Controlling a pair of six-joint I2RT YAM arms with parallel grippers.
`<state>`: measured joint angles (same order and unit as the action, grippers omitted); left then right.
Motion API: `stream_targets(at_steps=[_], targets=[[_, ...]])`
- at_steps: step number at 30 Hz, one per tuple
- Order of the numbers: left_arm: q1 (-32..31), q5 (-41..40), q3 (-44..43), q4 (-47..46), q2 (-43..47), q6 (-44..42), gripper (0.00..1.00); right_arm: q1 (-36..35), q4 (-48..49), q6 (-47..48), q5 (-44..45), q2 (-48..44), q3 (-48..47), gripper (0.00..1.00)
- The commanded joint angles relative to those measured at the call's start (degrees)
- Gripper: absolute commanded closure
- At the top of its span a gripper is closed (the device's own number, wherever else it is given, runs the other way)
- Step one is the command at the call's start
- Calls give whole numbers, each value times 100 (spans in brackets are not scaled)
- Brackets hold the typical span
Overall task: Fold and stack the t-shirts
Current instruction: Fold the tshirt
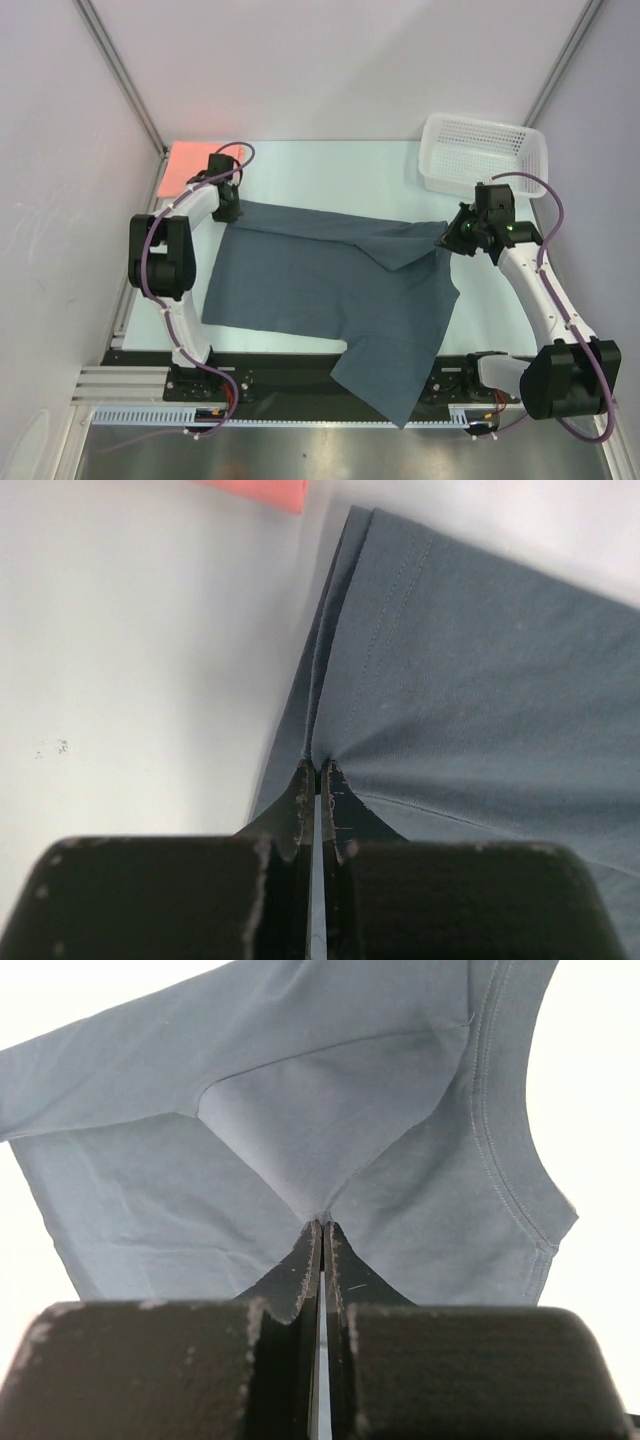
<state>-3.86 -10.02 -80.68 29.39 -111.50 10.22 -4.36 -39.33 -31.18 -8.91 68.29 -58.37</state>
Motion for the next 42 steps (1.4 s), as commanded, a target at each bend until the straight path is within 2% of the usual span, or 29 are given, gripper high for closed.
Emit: stream_targets(at_steps=[1, 12, 18, 30, 33, 34, 36, 37, 39, 40, 41, 42], targets=[[43, -149, -53, -21, 32, -20, 100, 32, 162, 121, 29, 79, 36, 100], [43, -88, -123, 252, -161, 42, 100, 41, 49, 226, 100, 290, -8, 100], [43, -79, 158, 111, -3, 68, 100, 84, 31, 305, 161, 325, -43, 100], [43, -492, 62, 190, -126, 24, 99, 120, -215, 508, -76, 422, -87, 100], [43, -510, 79, 251, -135, 16, 88, 120, -416, 499, 47, 395, 44, 100], [43, -510, 97, 269, -126, 7, 79, 120, -452, 481, 56, 395, 123, 100], [43, -693, 158, 330, -39, 59, 70, 120, -522, 394, 21, 404, 290, 100], [43, -755, 184, 366, 14, 94, 62, 120, -523, 358, -119, 395, 535, 99], [43, -773, 211, 488, 286, 234, 53, 120, -453, 288, -435, 395, 826, 91], [43, -765, 211, 524, 391, 313, 42, 128, -435, 270, -732, 387, 1079, 88], [43, -747, 194, 594, 540, 462, 36, 120, -479, 270, -822, 387, 1178, 79], [43, -703, 159, 725, 812, 542, 30, 120, -601, 288, -875, 352, 1240, 75]])
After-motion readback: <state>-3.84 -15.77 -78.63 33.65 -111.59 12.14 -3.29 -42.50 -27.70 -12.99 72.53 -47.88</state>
